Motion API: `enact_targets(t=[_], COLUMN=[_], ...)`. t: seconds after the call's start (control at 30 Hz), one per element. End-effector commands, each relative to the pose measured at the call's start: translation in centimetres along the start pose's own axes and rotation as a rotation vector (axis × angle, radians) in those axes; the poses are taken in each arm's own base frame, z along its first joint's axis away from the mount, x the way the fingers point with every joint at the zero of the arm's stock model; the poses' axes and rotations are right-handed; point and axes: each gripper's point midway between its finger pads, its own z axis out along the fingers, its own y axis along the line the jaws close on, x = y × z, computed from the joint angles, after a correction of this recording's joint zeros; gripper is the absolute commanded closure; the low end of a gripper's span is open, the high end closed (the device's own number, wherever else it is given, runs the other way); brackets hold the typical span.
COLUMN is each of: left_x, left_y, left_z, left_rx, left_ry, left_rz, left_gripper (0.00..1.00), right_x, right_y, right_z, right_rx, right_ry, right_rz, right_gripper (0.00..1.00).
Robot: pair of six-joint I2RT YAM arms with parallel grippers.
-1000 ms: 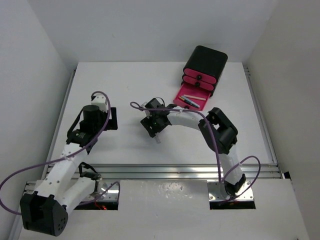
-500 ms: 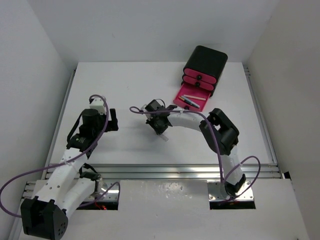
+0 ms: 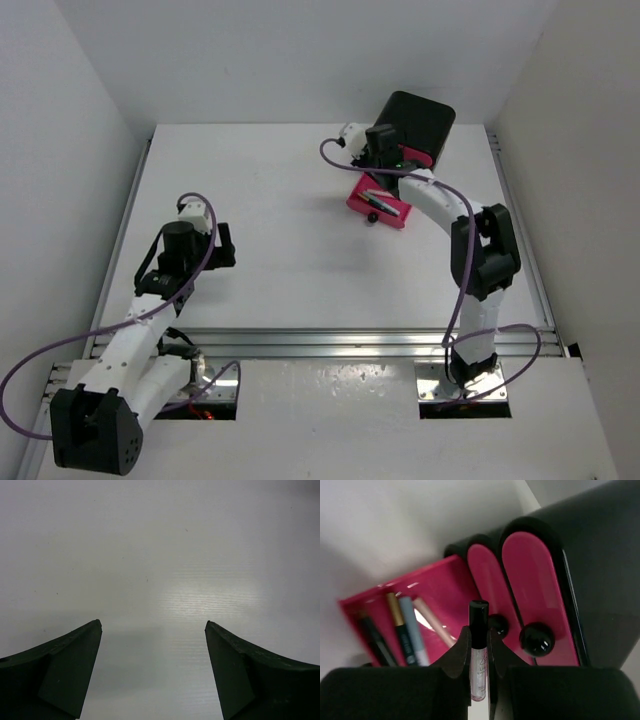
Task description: Organize the makeup
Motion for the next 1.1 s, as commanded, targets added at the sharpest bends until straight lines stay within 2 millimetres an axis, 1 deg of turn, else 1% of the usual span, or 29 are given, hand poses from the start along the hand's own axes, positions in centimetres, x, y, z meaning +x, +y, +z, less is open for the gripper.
enact_targets(t=[0.0,0.03,0.07,0.1,0.13,0.17,0.2,0.23,0.27,0.33,0.37,0.43,0.47,0.53,0.57,0.6,0.67,0.7,0.73,0.77,0.8,0.83,0.87,0.9,0.93,0.97,1.0,1.03,1.07], left_x=[-1.0,-0.8,-0.6,-1.1,-0.9,-1.5,-1.2,-1.5,-1.5,-1.4,-1.3,-1.4,-1.4,-1.6,-1.6,-1.6,-1.8,-1.8,-1.8,-1.5,-1.5,-1.1,-1.1,-1.3,-0.8,-1.2,-0.8,-1.1,-1.1], left_y=[-0.3,0.2,0.2,0.5,0.8,0.9,1.0,1.4,1.2,1.7,1.5,1.6,1.6,1.6,1.6,1.6,1.4,1.4,1.4,1.4,1.4,1.5,1.5,1.2,1.6,1.5,1.6,1.6,1.6], left_z=[0.3,0.5,0.7,0.6,0.8,0.7,0.9,1.0,1.0,1.1,1.4,1.3,1.3,1.4,1.4,1.4,1.2,1.2,1.2,1.1,1.1,1.2,1.1,1.2,1.2,1.1,1.2,1.2,1.2], left_rx=[0.036,0.021,0.026,0.023,0.014,0.018,0.019,0.006,0.016,0.008,0.017,0.02,0.02,0.021,0.021,0.021,0.031,0.031,0.031,0.031,0.031,0.03,0.031,0.042,0.033,0.035,0.034,0.035,0.035], left_ry=[-0.026,-0.018,-0.005,-0.017,-0.006,-0.018,-0.006,-0.006,-0.005,0.002,0.005,0.005,0.005,-0.004,-0.004,-0.004,-0.012,-0.012,-0.012,-0.01,-0.01,-0.001,-0.012,-0.021,-0.011,-0.028,-0.02,-0.03,-0.03], left_rz=[-0.027,-0.035,-0.04,-0.049,-0.054,-0.058,-0.063,-0.08,-0.08,-0.101,-0.101,-0.106,-0.106,-0.105,-0.105,-0.105,-0.104,-0.104,-0.104,-0.104,-0.104,-0.105,-0.104,-0.114,-0.12,-0.118,-0.119,-0.117,-0.117], left_gripper=[0.1,0.1,0.1,0.1,0.1,0.1,0.1,0.1,0.1,0.1,0.1,0.1,0.1,0.1,0.1,0.1,0.1,0.1,0.1,0.1,0.1,0.1,0.1,0.1,0.1,0.1,0.1,0.1,0.1], right_x=[2.5,2.2,2.5,3.1,4.0,4.2,5.2,5.2,5.4,5.5,5.6,5.6,5.5,5.4,5.3,5.1,4.4,4.3,3.7,3.1,2.7,2.7,2.4,3.0,3.5,3.4,4.9,4.9,5.1], right_y=[-0.2,-0.6,-1.2,-1.4,-1.3,-1.5,-1.7,-1.7,-1.6,-1.3,-1.1,-0.8,-1.0,-0.9,-1.2,-1.2,-2.0,-2.2,-2.8,-3.5,-3.4,-3.5,-3.3,-2.6,-1.9,-0.4,1.3,2.2,4.3], right_z=[3.4,4.2,4.4,4.6,5.2,5.3,5.5,5.4,5.5,5.2,5.2,4.9,4.6,4.4,4.1,4.0,3.3,3.0,2.4,1.6,0.6,-0.1,-1.0,-2.3,-2.7,-3.9,-4.1,-4.3,-4.6], right_rx=[0.092,0.127,0.154,0.159,0.157,0.162,0.166,0.166,0.161,0.153,0.146,0.139,0.138,0.137,0.149,0.152,0.173,0.179,0.199,0.222,0.221,0.224,0.236,0.207,0.185,0.155,0.128,0.115,0.105], right_ry=[0.05,0.032,0.04,0.055,0.069,0.071,0.092,0.095,0.101,0.101,0.103,0.103,0.1,0.103,0.105,0.101,0.088,0.086,0.074,0.06,0.053,0.058,0.033,0.067,0.075,0.068,0.113,0.113,0.129], right_rz=[-0.227,-0.262,-0.273,-0.281,-0.272,-0.257,-0.223,-0.215,-0.207,-0.199,-0.196,-0.173,-0.163,-0.159,-0.152,-0.149,-0.138,-0.118,-0.097,-0.044,0.027,0.073,0.276,0.341,0.421,0.668,0.733,0.794,0.975], right_gripper=[1.0,1.0,1.0,1.0,1.0,1.0,1.0,1.0,0.98,0.93,0.86,0.76,0.59,0.46,0.4,0.4,0.37,0.37,0.36,0.36,0.36,0.36,0.36,0.36,0.38,0.41,0.43,0.45,0.45])
